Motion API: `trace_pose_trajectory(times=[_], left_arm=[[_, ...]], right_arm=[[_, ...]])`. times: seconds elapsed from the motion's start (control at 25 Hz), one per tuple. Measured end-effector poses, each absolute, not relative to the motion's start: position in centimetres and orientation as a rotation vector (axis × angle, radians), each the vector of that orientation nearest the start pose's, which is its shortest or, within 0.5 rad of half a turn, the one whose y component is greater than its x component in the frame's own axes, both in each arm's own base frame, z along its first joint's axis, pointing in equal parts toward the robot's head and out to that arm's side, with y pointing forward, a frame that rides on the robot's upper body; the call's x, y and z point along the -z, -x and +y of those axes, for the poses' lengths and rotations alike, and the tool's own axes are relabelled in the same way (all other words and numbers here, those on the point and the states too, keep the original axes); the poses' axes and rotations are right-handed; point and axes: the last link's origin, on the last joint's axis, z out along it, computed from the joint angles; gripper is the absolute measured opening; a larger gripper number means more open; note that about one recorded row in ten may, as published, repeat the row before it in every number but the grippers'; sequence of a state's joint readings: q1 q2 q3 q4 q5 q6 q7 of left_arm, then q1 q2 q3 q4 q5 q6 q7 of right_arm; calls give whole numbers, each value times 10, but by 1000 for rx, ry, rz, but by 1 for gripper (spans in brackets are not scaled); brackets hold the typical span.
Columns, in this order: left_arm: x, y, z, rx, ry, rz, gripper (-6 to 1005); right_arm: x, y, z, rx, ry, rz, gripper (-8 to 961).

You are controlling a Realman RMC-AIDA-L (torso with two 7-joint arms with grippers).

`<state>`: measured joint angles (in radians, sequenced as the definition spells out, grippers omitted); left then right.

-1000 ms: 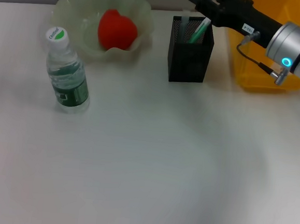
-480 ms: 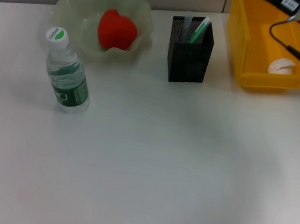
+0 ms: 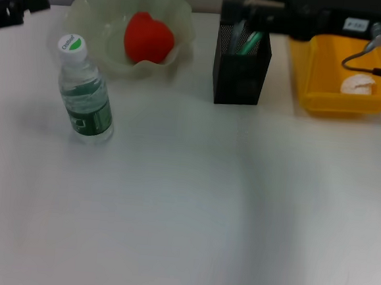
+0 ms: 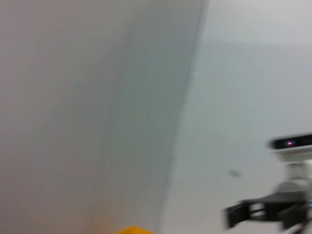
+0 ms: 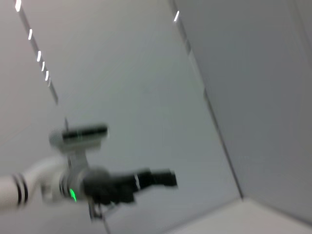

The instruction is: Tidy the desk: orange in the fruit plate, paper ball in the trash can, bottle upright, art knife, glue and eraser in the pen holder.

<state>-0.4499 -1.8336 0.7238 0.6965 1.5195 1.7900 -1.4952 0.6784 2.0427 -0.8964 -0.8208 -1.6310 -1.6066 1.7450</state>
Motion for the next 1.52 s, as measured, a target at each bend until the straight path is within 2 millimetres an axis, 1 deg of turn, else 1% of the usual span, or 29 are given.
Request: trace_pose_trajectory(times=[0.08,0.16,0.2,0.24,0.36,0.4,0.68,0.84,1.04,1.16,1.36,1.4,1.44,1.52], left_arm=[[-133,254,322,1125,2583,-464,788],[-129,253,317,1143,2616,-482,788],[-121,253,313,1141,2654,-511,788],[-121,253,313,1141,2654,-511,788],[-107,252,307,1119,2732,-560,788],[-98,251,305,1109,2766,-582,788],[-84,254,303,1085,2763,-630,788],[-81,255,304,1069,2763,-642,786],[-78,252,308,1042,2784,-639,784],[-73,248,312,999,2826,-633,784],[-67,240,318,979,2856,-611,784],[-67,240,318,979,2856,-611,784],[-63,237,320,976,2864,-600,784],[-59,234,322,965,2873,-594,784]], right_arm=[[-29,-139,377,-1005,2841,546,777],[-19,-135,377,-919,2893,527,777],[-9,-131,375,-846,2946,506,777],[-9,-131,375,-846,2946,506,777],[1,-126,372,-768,3015,473,777],[3,-124,371,-734,3038,465,777],[4,-124,370,-691,3054,463,777],[4,-124,371,-680,3059,483,777],[5,-126,371,-652,3061,517,777],[3,-131,370,-649,3054,538,777],[-4,-136,367,-661,3061,566,777],[-11,-140,366,-679,3059,590,777],[-11,-140,366,-679,3059,590,777],[-22,-145,364,-714,3046,621,777]])
